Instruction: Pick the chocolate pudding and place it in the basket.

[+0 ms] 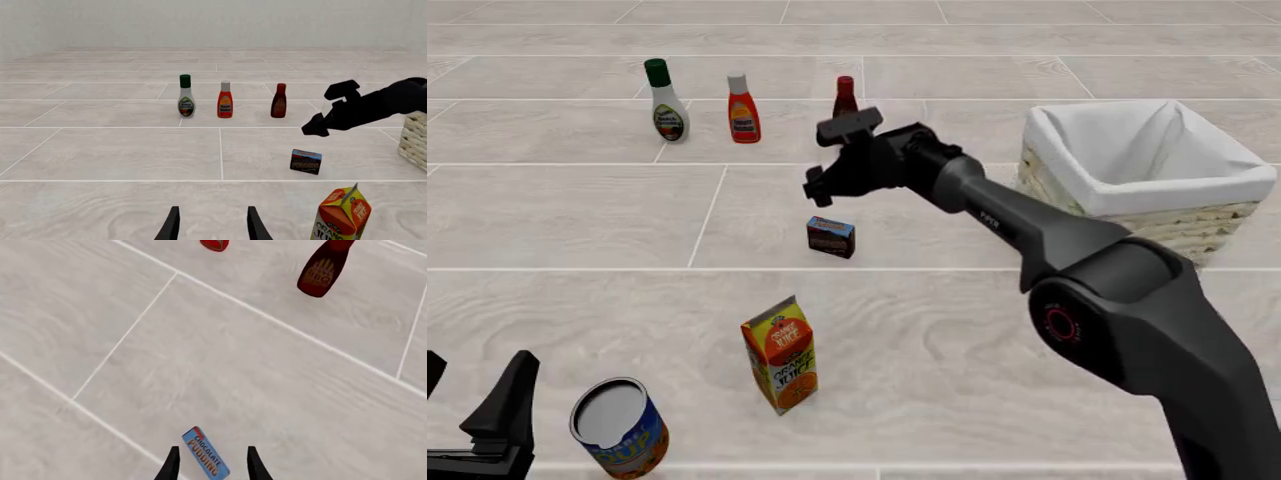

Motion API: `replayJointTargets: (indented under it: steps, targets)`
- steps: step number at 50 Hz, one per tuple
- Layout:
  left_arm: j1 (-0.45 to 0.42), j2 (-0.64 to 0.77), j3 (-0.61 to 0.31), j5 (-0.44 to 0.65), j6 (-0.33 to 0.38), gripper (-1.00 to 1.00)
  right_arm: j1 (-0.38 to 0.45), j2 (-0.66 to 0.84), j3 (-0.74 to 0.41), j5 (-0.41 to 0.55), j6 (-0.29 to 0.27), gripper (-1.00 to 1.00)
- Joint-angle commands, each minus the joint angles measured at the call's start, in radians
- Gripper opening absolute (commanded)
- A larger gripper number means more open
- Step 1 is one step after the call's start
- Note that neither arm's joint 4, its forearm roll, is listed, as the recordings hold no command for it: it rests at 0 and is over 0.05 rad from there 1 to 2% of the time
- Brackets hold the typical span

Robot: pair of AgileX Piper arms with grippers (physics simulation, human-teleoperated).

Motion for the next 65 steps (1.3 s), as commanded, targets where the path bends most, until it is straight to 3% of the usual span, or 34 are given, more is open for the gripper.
replayJointTargets:
  steps: [1, 65]
  targets:
    - [0.000, 0.000, 0.000, 0.000, 0.000, 1.00, -0.005, 0.037, -0.018, -0.003, 0.005, 1.00]
    - [0.000, 0.000, 0.000, 0.000, 0.000, 1.00, 0.013, 0.157, 0.012, -0.067, 0.061, 1.00]
